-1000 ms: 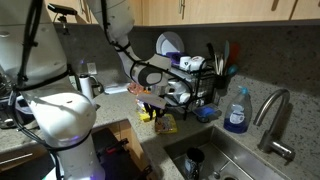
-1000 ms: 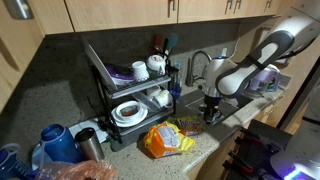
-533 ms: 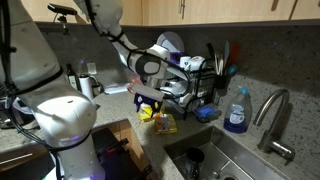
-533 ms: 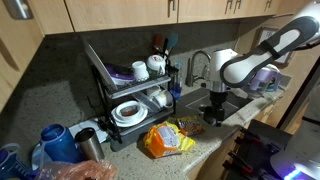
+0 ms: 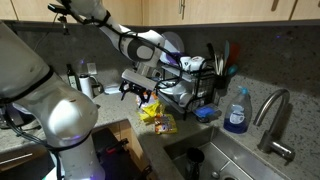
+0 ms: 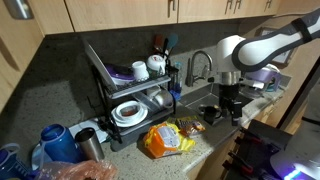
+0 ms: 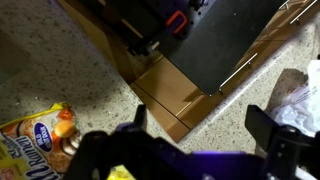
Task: Take one pack out of the packet
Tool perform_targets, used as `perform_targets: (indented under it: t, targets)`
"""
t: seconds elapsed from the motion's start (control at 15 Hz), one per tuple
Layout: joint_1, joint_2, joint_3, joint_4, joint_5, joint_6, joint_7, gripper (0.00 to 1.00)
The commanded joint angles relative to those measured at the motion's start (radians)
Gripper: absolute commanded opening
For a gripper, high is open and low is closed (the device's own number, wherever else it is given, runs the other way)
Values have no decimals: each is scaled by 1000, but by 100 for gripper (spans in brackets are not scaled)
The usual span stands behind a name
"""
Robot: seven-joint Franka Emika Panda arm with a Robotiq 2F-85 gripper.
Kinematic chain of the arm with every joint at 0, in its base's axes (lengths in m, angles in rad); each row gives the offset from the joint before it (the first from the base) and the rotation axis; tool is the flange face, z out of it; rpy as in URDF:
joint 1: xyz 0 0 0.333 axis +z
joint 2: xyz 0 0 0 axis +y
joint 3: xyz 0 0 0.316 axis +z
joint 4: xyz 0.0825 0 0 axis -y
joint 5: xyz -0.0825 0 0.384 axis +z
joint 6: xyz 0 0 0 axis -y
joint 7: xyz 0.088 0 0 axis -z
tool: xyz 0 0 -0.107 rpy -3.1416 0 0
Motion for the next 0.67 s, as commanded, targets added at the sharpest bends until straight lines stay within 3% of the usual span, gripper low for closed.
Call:
perform_targets:
  t: [0.0,0.6]
  targets:
    - [-14,-95,7,-12,8,-68,54,100]
    - [-52,-199,40,-13,-43,-15,340,100]
